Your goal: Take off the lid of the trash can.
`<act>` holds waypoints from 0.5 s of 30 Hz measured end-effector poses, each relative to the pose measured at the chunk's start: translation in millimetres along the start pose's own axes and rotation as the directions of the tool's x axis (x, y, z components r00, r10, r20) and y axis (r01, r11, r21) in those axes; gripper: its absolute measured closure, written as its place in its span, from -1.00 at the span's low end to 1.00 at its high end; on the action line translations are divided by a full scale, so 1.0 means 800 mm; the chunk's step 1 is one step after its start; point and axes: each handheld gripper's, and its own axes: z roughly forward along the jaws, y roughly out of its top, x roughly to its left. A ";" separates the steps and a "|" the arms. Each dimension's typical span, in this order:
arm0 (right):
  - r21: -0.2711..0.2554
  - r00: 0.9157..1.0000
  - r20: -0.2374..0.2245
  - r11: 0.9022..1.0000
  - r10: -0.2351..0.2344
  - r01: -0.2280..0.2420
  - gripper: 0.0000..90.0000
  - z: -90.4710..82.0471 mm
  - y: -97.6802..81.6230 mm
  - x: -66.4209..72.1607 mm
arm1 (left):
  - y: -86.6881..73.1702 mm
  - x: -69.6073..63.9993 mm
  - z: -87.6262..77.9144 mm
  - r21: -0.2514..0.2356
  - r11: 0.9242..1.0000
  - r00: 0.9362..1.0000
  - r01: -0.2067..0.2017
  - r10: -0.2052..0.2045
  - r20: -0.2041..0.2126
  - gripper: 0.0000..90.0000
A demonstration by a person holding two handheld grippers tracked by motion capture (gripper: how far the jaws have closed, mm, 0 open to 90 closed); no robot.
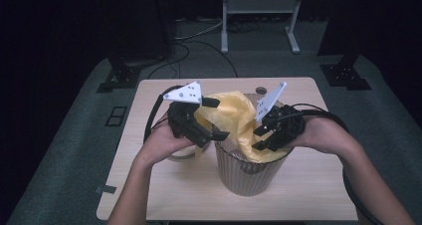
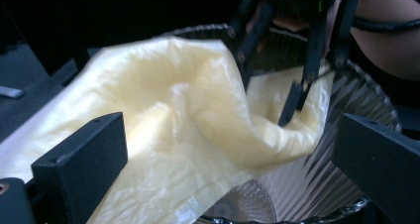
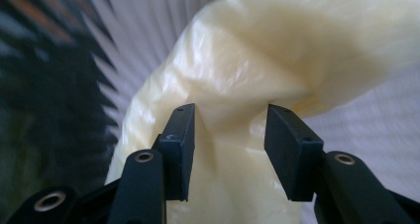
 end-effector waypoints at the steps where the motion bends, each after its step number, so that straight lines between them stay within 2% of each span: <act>1: -0.026 1.000 -0.015 1.000 0.015 -0.016 0.18 -0.005 -0.001 -0.002 | 0.000 -0.001 0.003 0.004 1.000 1.000 -0.002 0.002 0.008 -1.00; 5: -0.104 0.998 0.026 0.993 0.054 -0.051 0.17 -0.029 -0.005 -0.011 | 0.001 -0.005 0.010 0.027 1.000 1.000 -0.014 0.013 0.023 -1.00; 7: -0.156 0.996 0.024 0.985 0.081 -0.077 0.16 -0.042 -0.005 -0.016 | 0.002 -0.006 0.012 0.032 0.999 1.000 -0.015 0.014 0.026 -1.00; 10: -0.237 0.993 0.031 0.966 0.117 -0.106 0.15 -0.055 0.001 -0.025 | 0.003 -0.008 0.016 0.033 0.999 0.999 -0.021 0.020 0.041 -1.00; 12: -0.247 0.991 0.033 0.962 0.130 -0.118 0.15 -0.052 0.008 -0.032 | 0.004 -0.010 0.017 0.031 0.999 0.999 -0.024 0.022 0.048 -1.00; 15: -0.206 0.988 0.036 0.969 0.151 -0.140 0.18 -0.034 0.016 -0.043 | 0.004 -0.012 0.018 0.032 0.999 0.998 -0.027 0.025 0.057 -1.00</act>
